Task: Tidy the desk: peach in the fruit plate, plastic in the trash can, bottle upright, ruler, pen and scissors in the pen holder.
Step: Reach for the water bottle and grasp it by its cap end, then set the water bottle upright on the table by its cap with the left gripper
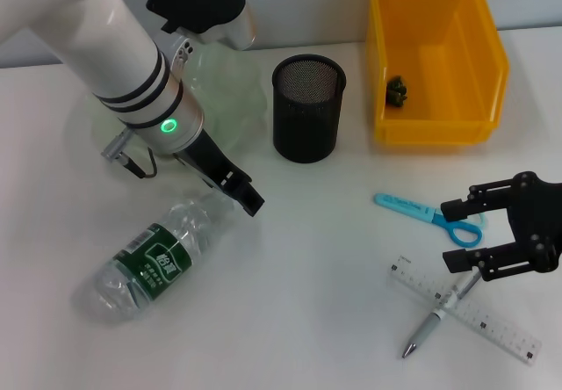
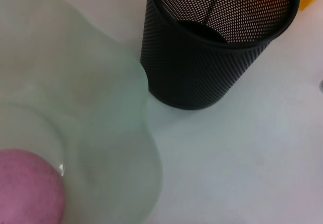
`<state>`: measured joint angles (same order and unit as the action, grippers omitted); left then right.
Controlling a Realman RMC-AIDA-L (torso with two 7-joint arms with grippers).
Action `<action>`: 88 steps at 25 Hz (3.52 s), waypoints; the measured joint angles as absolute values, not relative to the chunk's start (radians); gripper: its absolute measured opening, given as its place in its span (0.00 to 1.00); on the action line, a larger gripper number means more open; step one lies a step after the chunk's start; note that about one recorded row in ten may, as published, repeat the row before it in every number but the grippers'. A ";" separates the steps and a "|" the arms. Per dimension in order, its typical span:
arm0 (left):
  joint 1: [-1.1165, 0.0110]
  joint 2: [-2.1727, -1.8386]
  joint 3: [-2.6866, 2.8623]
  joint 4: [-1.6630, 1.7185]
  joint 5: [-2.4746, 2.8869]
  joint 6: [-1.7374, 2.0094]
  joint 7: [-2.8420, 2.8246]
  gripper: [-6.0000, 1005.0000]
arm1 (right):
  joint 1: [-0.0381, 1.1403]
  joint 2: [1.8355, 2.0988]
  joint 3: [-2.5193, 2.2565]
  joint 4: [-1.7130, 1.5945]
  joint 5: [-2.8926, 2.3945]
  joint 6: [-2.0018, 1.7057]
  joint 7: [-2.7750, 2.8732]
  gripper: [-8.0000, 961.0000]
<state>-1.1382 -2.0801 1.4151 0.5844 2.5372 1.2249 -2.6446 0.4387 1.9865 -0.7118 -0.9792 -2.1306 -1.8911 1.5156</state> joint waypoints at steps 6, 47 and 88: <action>-1.128 -2.080 1.430 0.584 2.537 1.218 -2.645 0.67 | 0.439 1.989 -0.712 -0.980 -2.131 -1.892 1.516 0.74; -1.115 -2.080 1.458 0.558 2.536 1.172 -2.634 0.60 | 0.442 1.999 -0.712 -0.982 -2.130 -1.894 1.517 0.74; -1.036 -2.070 1.384 0.737 2.498 1.303 -2.635 0.45 | 0.434 2.000 -0.707 -0.977 -2.131 -1.894 1.512 0.74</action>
